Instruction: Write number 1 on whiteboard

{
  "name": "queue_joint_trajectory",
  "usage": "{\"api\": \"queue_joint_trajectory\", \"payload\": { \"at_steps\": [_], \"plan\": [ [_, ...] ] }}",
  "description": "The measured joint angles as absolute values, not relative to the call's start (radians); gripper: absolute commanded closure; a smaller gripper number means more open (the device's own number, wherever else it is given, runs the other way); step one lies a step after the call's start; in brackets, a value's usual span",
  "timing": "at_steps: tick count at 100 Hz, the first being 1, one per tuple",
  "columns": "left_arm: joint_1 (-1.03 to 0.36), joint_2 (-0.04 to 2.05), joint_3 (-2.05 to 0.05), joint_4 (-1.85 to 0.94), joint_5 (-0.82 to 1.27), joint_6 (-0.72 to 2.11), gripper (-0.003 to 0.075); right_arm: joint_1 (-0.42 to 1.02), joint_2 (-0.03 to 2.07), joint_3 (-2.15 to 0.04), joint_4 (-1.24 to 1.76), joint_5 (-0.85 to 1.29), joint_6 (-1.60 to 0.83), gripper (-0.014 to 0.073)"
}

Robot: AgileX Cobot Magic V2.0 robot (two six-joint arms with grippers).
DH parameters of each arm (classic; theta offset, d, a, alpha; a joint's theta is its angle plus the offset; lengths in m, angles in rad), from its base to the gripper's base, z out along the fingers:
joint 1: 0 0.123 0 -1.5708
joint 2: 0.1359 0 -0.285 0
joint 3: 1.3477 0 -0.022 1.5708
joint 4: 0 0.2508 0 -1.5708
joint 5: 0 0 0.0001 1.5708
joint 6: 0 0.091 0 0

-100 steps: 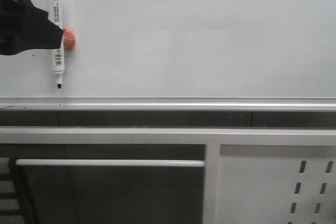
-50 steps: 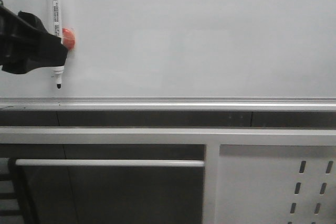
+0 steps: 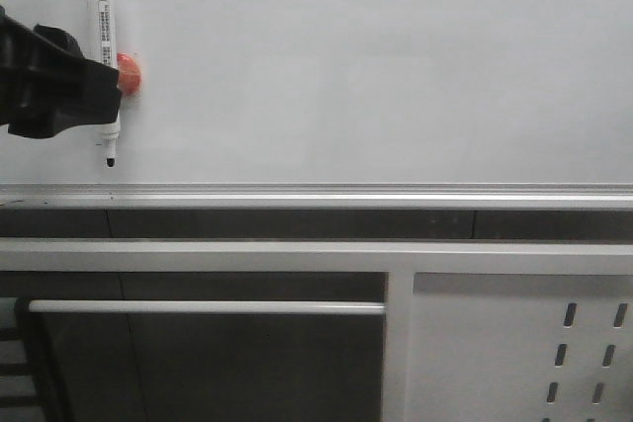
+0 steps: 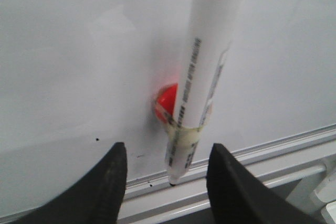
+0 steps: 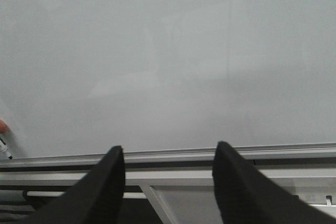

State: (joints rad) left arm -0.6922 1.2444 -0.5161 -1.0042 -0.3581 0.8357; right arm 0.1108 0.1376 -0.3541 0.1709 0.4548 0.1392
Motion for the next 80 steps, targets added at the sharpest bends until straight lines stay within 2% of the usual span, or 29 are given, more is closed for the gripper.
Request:
{"api": "queue_joint_trajectory", "payload": {
  "at_steps": [80],
  "plan": [
    [-0.694, 1.384, -0.563, -0.846, -0.398, 0.621, 0.0393, 0.111, 0.138, -0.354, 0.171, 0.455, 0.139, 0.0247]
  ]
}}
